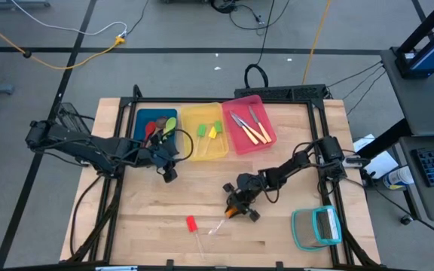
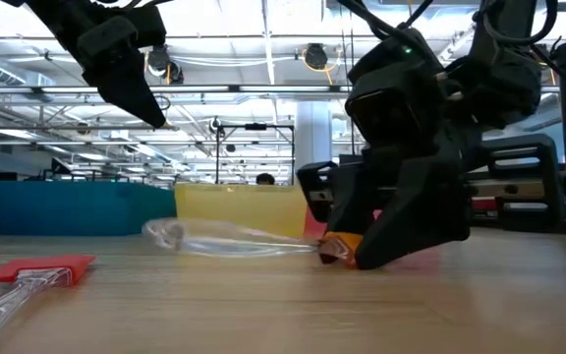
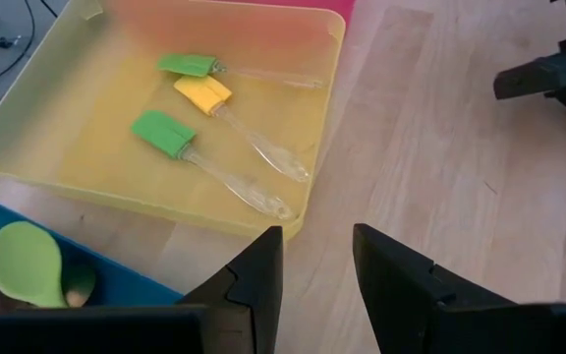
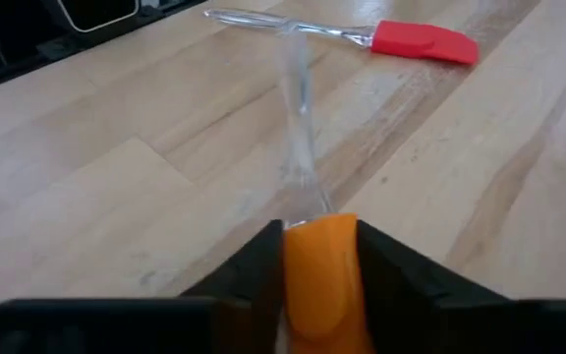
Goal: Pick & Place Kitchen Items
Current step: Put the orange spatula into the yellow bin
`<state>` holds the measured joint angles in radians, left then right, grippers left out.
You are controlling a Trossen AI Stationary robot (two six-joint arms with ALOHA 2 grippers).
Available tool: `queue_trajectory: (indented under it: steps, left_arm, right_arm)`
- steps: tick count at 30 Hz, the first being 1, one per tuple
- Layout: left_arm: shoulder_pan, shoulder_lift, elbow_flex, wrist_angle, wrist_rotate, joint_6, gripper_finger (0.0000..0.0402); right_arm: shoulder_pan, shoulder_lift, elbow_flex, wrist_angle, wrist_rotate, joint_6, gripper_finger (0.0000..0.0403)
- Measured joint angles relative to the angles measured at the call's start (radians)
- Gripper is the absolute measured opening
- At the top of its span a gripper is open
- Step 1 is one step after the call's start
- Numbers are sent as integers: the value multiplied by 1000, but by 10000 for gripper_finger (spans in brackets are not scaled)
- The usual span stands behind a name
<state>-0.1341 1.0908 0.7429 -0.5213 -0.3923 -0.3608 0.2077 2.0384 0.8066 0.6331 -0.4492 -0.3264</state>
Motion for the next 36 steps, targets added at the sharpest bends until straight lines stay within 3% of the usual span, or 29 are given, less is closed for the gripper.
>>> queue_trajectory:
  steps: [7,11,15,20,28,31,36]
  left_arm:
    - [0,0,0,0,0,0,131]
    - [0,0,0,0,0,2,131]
    - [0,0,0,0,-1,13,131]
    - [0,0,0,1,-1,12,131]
    - [0,-1,0,2,-2,13,131]
    - [0,-1,0,2,-2,18,131]
    - [0,-1,0,4,-38,18,131]
  right_arm:
    - [2,5,-4,103,1,29,26]
    - [3,-19,-4,127,15,50,21]
    - [0,-72,-5,108,136,16,26]
    - [-13,-195,-4,21,264,-144,29]
    - [-77,-372,10,-222,573,-419,27]
    - [-109,-398,58,-324,625,-514,26]
    - [-203,-396,174,-334,630,-664,25]
